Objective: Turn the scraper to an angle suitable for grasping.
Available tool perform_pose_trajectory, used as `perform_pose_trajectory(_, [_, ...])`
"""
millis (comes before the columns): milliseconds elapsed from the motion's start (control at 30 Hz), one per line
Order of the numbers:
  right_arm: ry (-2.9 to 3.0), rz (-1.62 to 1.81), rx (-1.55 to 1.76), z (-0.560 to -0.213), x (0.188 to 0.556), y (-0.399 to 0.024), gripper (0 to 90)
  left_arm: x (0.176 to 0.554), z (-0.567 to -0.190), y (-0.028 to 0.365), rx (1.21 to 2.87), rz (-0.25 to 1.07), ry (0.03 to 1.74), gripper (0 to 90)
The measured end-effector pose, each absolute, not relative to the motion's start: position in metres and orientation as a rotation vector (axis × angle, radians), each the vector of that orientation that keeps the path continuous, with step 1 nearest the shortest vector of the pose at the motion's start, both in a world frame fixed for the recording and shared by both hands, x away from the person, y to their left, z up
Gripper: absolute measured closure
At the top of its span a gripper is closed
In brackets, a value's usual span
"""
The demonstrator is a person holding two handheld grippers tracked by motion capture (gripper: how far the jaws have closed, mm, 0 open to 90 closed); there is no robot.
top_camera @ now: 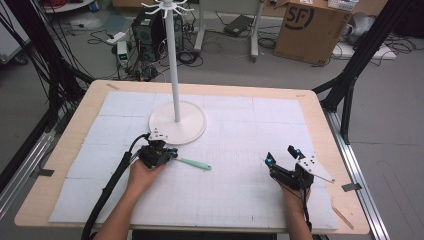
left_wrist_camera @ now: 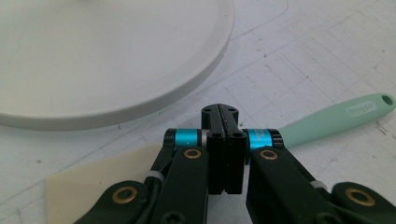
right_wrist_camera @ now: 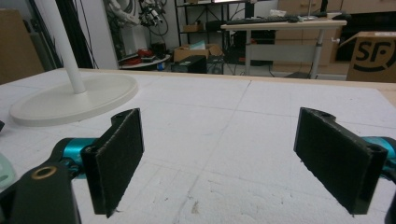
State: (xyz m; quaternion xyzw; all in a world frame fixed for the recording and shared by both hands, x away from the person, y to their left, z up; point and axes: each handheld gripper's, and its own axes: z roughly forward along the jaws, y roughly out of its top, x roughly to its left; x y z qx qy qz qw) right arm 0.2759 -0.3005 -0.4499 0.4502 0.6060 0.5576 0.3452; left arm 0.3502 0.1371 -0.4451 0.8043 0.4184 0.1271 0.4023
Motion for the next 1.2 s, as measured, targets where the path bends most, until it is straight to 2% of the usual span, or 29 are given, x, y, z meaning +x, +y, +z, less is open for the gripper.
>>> perform_pose_trajectory(1200, [1.590,1.445,1.154,-0.450,0.276,-0.300,15.2,0.323,-0.444,0.138,2.078,0.343,0.987,89.8])
